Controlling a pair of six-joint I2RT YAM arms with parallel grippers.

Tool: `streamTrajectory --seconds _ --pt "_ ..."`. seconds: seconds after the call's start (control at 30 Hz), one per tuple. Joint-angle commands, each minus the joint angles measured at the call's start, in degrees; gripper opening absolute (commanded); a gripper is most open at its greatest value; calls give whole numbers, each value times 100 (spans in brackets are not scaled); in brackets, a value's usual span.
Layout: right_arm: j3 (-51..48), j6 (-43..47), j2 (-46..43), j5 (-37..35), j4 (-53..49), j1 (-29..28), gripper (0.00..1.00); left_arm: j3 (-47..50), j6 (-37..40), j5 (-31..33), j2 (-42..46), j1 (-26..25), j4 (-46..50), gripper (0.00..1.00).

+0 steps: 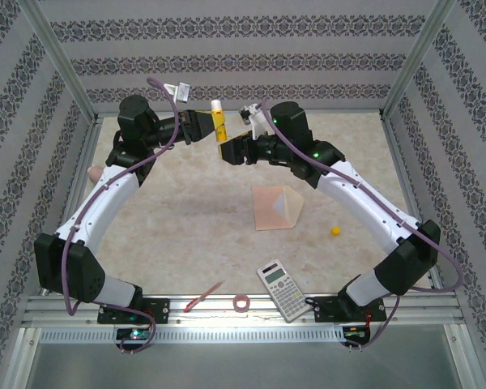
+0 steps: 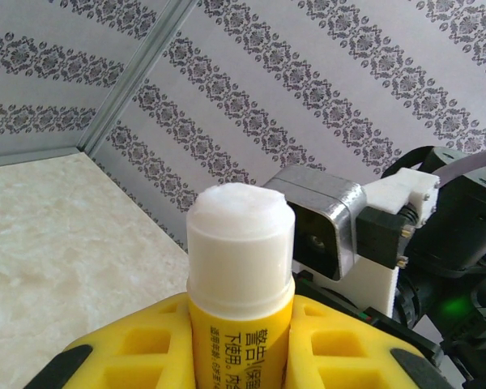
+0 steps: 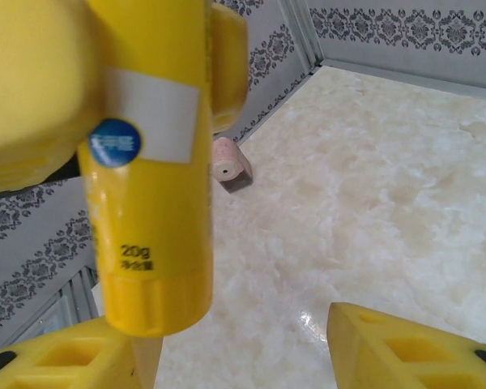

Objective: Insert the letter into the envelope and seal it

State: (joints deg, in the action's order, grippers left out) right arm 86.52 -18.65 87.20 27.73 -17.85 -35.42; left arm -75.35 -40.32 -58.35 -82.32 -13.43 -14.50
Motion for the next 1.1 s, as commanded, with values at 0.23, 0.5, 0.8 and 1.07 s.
streamTrajectory --seconds 0.23,0.5,0.8,1.07 --pt "212 -24 113 325 500 -35 52 99 68 -32 204 -38 -141 0" --pt "273 64 112 506 408 -53 59 104 173 -1 105 -39 -25 0" --pt "286 11 175 568 482 -52 46 143 95 -11 99 -43 -88 0" --pt "252 -41 144 633 595 -53 24 201 18 -27 114 -38 -189 0"
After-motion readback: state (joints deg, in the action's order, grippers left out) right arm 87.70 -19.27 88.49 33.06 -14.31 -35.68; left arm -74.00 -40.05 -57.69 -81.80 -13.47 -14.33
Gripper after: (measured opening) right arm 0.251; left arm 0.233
